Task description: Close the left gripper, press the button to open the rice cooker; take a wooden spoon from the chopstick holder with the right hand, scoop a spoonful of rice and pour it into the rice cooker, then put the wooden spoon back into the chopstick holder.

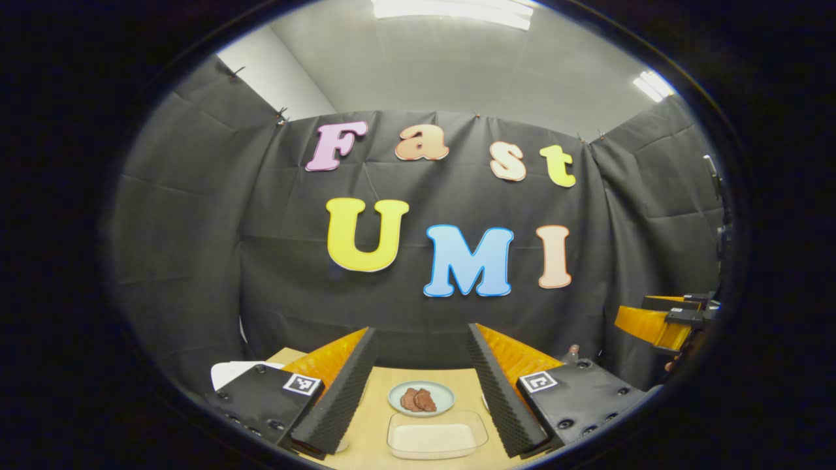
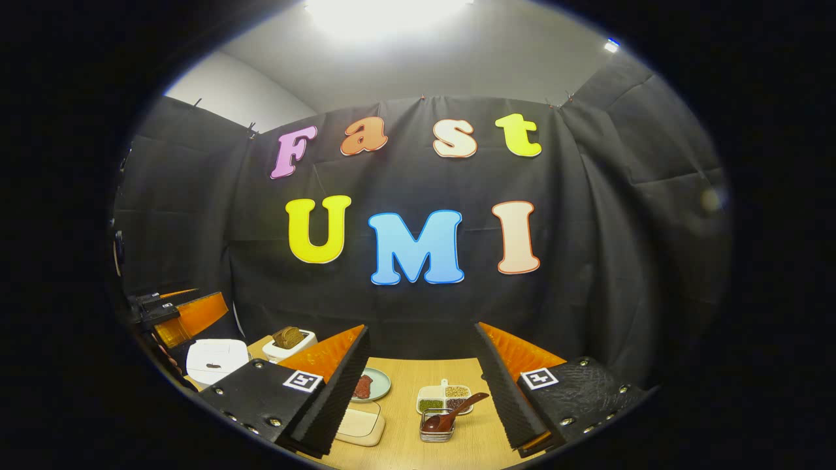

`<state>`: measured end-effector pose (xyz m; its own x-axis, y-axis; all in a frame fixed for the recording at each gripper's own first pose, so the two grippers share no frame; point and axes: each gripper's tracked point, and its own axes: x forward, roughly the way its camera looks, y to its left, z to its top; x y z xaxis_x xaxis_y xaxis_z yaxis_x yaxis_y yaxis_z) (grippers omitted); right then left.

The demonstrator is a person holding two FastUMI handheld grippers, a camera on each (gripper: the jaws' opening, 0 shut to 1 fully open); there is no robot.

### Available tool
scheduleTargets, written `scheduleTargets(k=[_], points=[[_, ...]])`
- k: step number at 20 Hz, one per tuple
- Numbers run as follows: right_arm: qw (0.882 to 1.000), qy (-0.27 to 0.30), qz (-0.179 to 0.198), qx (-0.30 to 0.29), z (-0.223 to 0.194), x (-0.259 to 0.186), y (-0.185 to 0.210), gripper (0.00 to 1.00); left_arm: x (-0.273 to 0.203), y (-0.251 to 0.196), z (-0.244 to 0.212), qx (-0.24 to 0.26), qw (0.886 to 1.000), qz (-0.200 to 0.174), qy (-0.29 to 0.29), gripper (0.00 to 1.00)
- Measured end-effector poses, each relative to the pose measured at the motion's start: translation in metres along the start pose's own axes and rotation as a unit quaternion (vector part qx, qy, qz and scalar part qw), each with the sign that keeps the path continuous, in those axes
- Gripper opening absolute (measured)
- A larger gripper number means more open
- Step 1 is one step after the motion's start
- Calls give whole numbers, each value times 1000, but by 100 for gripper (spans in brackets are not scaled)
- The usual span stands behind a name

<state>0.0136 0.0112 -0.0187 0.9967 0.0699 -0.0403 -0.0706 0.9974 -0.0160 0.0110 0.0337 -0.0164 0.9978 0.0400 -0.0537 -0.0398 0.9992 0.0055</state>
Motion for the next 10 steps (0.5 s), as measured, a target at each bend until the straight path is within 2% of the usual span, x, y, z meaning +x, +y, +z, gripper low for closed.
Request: scheduleTargets(k=[1,2,8,10], points=[[1000,3,1,1,-1,0,1,95,0,8,-6,0,1000,4,9,90],[1000,5,3,1,-4,1,3,95,0,15,-12,-3,1000,6,18,80],[1000,21,11,-7,-17,6,13,95,1,78,-67,-49,993,49,93,11],[999,28,15,-9,-23,8,17,95,0,103,-88,-52,989,62,121,8]])
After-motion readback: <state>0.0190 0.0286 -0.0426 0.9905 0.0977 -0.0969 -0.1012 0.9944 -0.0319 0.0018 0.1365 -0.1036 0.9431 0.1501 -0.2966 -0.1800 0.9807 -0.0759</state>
